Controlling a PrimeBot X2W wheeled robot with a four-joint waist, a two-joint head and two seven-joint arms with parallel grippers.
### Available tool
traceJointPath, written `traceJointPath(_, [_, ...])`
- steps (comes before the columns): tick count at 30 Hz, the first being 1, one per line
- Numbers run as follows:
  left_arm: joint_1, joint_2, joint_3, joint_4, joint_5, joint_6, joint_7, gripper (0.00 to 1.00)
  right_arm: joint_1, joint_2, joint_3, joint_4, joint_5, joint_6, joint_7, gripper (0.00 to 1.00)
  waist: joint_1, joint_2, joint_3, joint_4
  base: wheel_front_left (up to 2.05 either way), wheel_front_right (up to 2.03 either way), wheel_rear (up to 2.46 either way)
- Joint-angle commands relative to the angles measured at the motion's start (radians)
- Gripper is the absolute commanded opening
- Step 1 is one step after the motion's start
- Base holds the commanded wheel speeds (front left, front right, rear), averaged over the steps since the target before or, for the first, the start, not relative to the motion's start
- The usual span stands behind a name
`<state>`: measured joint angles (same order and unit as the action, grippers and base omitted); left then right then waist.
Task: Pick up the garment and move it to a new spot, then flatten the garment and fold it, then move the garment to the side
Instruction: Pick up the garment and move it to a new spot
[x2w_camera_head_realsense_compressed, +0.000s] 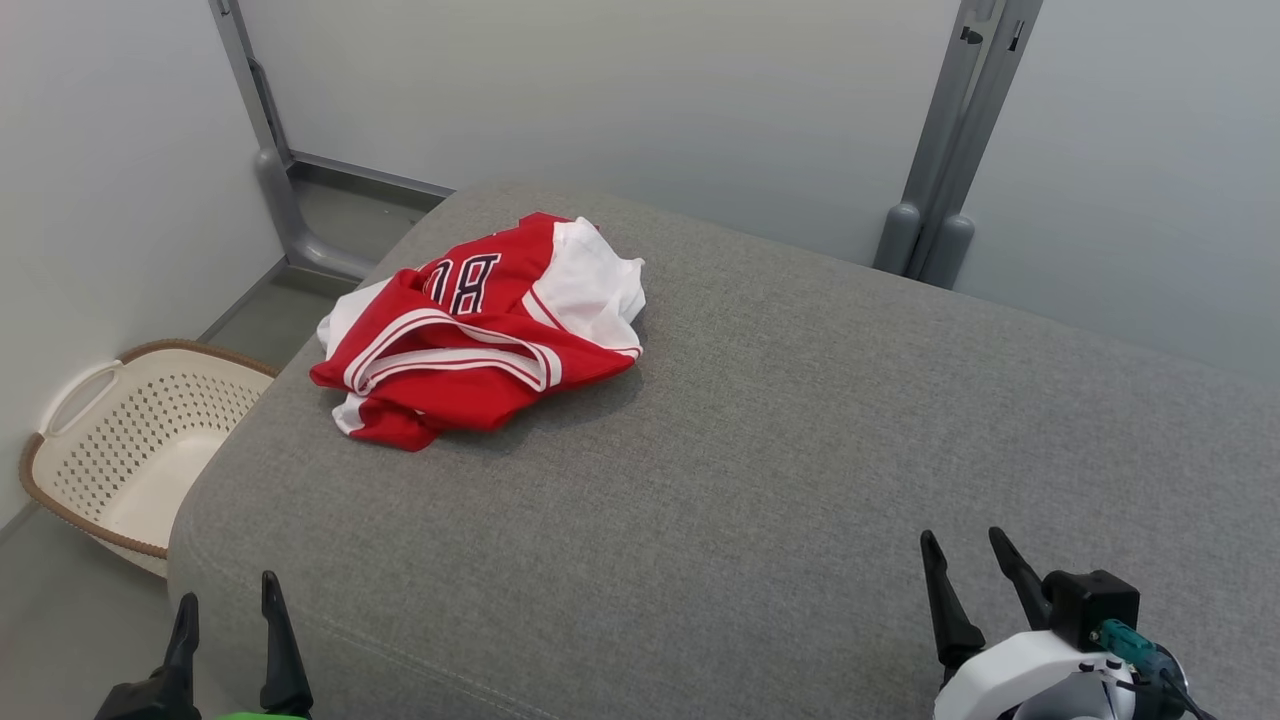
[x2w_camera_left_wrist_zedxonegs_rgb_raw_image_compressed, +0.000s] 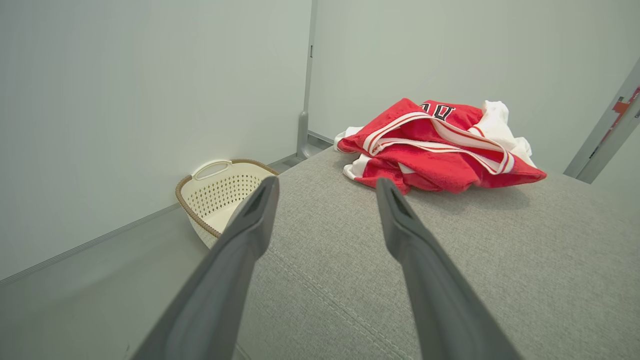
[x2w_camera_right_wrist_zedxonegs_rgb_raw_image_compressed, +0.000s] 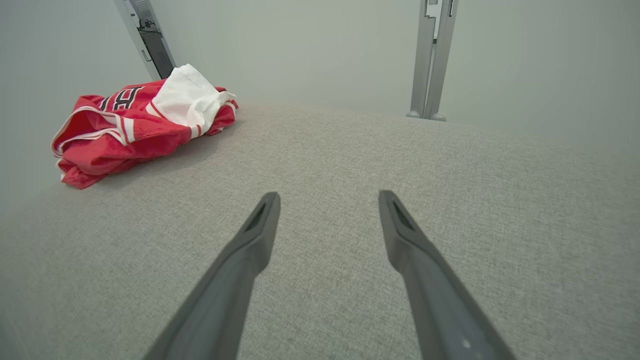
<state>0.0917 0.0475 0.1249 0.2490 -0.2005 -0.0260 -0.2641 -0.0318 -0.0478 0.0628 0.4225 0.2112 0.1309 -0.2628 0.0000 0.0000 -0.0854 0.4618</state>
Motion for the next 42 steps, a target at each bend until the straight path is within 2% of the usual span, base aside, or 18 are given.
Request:
traceJointPath(1, [-0.008, 0.005, -0.001, 0.011, -0.009, 0.005, -0.001, 1.00, -0.007, -0.005, 0.001, 0.001, 0.005, 0.000, -0.003, 1.00, 0.0000, 0.0000, 0.000, 0.000, 0.00, 0.00, 0.00])
traceJointPath(7, [-0.130, 0.007, -0.010, 0.136, -0.001, -0.001, 0.000, 1.00, 0.005, -0.005, 0.006, 0.004, 0.003, 0.000, -0.003, 1.00, 0.0000, 0.0000, 0.004, 0.001, 0.00, 0.00, 0.00])
traceJointPath(12, [-0.306, 0.012, -0.016, 0.306, -0.039, -0.020, 0.072, 1.00, 0.026, -0.004, 0.026, 0.005, -0.013, 0.000, -0.003, 1.00, 0.0000, 0.0000, 0.006, -0.018, 0.00, 0.00, 0.00])
traceJointPath(19, [-0.525, 0.011, 0.057, 0.504, -0.179, 0.001, 0.234, 1.00, -0.005, -0.005, 0.085, -0.012, -0.076, 0.000, 0.006, 1.00, 0.0000, 0.0000, 0.081, -0.153, 0.00, 0.00, 0.00])
traceJointPath(23, [-0.610, 0.034, 0.084, 0.552, -0.217, 0.004, 0.273, 1.00, -0.020, -0.005, 0.105, -0.055, -0.120, -0.001, 0.039, 1.00, 0.0000, 0.0000, 0.154, -0.248, 0.00, 0.00, 0.00])
traceJointPath(28, [-0.693, 0.066, 0.099, 0.601, -0.250, -0.012, 0.304, 1.00, -0.027, -0.005, 0.113, -0.118, -0.155, -0.001, 0.075, 1.00, 0.0000, 0.0000, 0.237, -0.343, 0.00, 0.00, 0.00])
traceJointPath(33, [-0.740, 0.096, 0.096, 0.654, -0.251, -0.010, 0.316, 1.00, -0.029, -0.005, 0.111, -0.166, -0.173, -0.001, 0.091, 1.00, 0.0000, 0.0000, 0.295, -0.404, 0.00, 0.00, 0.00])
traceJointPath(42, [-0.791, 0.118, 0.085, 0.740, -0.245, 0.024, 0.338, 1.00, -0.032, -0.004, 0.111, -0.196, -0.161, -0.001, 0.089, 1.00, 0.0000, 0.0000, 0.326, -0.453, 0.00, 0.00, 0.00])
